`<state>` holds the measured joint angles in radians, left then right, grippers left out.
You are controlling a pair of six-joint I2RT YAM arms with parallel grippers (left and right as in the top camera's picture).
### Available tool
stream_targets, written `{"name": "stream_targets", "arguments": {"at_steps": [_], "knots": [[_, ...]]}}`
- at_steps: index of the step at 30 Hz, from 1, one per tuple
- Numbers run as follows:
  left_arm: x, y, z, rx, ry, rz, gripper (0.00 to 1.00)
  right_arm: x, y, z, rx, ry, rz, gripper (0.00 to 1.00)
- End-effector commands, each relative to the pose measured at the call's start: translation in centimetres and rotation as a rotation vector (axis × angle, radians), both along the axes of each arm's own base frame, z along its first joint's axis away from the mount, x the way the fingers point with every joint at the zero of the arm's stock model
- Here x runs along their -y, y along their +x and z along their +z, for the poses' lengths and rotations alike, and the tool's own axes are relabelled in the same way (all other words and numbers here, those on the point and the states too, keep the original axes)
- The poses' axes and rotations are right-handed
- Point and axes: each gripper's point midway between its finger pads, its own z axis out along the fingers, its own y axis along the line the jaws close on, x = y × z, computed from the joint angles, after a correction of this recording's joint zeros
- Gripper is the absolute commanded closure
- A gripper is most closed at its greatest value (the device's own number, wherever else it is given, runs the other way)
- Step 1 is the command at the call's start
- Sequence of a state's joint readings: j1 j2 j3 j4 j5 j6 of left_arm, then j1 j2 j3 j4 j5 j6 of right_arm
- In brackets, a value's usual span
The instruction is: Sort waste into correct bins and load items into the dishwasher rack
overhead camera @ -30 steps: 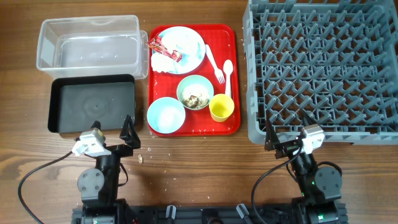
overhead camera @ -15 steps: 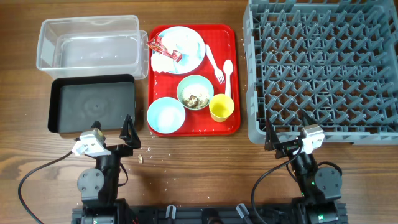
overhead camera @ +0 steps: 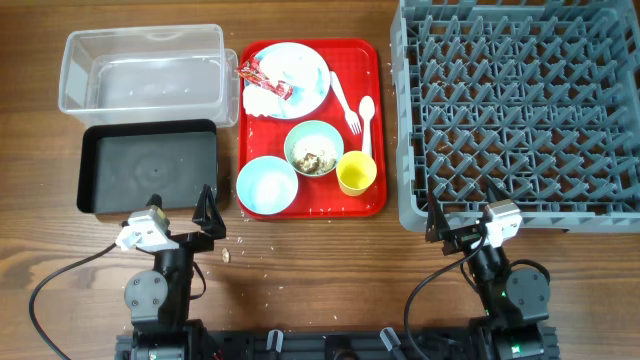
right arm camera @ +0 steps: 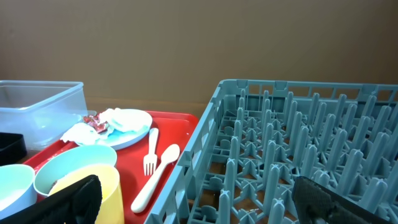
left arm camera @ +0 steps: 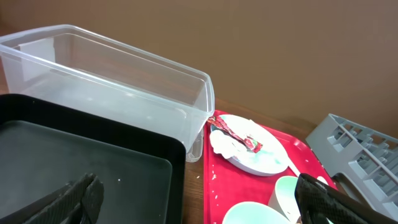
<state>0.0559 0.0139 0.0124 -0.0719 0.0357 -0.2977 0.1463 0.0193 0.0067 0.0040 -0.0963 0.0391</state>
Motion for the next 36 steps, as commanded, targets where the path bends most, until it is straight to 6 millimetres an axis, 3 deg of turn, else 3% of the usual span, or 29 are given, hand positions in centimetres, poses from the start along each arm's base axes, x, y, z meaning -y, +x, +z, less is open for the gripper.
{"name": "stream_targets", "arguments": {"at_steps": [1, 11, 15, 20, 28, 36], "knots": [[0.0, 0.0, -0.2, 0.001, 0.001, -0.003, 0.00, 0.0, 0.0, 0.1, 0.009, -0.010, -0.002, 0.00], [-0.1, 0.0, 0.0, 0.005, 0.001, 0.004, 0.00, -0.3, -0.1, 0.2, 0.011, -0.008, 0.019, 0.00], [0.7, 0.0, 0.9, 0.046, 0.001, -0.047, 0.00, -1.8, -0.7, 2.4, 0.102, -0.002, 0.107, 0.00], [2.0, -0.1, 3.3, 0.143, 0.010, -0.119, 0.00, -1.8, -1.2, 5.4, 0.203, 0.002, 0.110, 0.00], [2.2, -0.7, 8.0, 0.225, 0.021, -0.127, 0.00, -1.6, -2.4, 9.9, 0.301, -0.007, 0.107, 0.00], [2.5, 0.9, 13.2, 0.202, 0.023, -0.152, 0.00, -1.6, -2.5, 13.3, 0.298, -0.010, 0.106, 0.00]]}}
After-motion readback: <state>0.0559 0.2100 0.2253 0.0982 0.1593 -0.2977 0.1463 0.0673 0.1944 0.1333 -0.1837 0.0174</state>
